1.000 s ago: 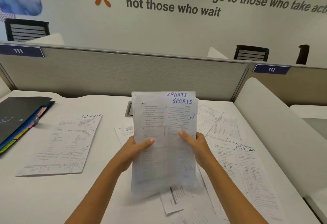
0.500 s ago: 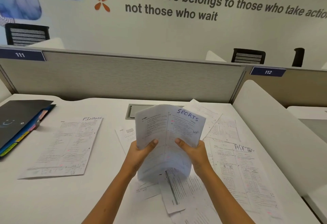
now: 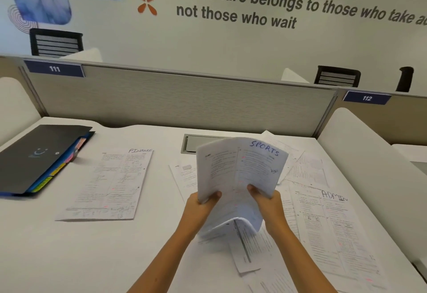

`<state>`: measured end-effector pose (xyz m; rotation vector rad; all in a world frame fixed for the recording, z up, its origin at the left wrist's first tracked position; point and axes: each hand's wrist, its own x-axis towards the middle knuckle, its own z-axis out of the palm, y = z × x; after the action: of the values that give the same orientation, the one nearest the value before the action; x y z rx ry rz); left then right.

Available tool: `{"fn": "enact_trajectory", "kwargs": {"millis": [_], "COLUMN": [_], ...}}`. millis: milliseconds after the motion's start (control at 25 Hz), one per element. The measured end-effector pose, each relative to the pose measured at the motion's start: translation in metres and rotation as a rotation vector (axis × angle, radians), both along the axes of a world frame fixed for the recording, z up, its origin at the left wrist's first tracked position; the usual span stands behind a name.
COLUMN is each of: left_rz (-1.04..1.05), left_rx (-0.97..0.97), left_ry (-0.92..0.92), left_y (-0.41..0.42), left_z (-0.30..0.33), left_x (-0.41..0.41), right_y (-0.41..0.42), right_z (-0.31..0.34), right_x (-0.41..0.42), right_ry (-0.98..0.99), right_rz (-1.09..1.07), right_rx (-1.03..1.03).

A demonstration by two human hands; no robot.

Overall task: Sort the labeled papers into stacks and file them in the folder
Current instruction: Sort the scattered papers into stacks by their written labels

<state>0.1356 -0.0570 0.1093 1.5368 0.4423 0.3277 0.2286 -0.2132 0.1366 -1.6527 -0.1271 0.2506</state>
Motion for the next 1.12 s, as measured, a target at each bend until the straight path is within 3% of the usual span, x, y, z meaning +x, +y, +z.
{"fn": "enact_trajectory", "kwargs": {"millis": [160, 440, 760, 960, 1120], "left_rz": [0.019, 0.174, 0.472, 0.456, 0.418], "left_rx": [-0.043, -0.168, 0.174, 0.302, 0.439], "left_ry": [0.022, 0.208, 0.371, 0.396, 0.523], "left_y": [0.044, 0.167, 0.282, 0.318, 0.338], "left_z": [0.014, 0.003, -0.033, -0.039, -0.052], "left_x": [-0.023, -0.103, -0.164, -0.158, -0.152], "right_y": [0.036, 0.135, 0.254, 0.296, 0.309], "right_z": [0.014, -0.025, -0.062, -0.077, -0.091], "right_x": [-0.012, -0.058, -0.117, -0.122, -0.123], "right_ry": [-0.056, 0.095, 0.067, 0.023, -0.034], "right_rz": [0.068, 0.255, 0.302, 0.238, 0.160], "right_rx": [0.018, -0.191, -0.340, -0.456, -0.627]}}
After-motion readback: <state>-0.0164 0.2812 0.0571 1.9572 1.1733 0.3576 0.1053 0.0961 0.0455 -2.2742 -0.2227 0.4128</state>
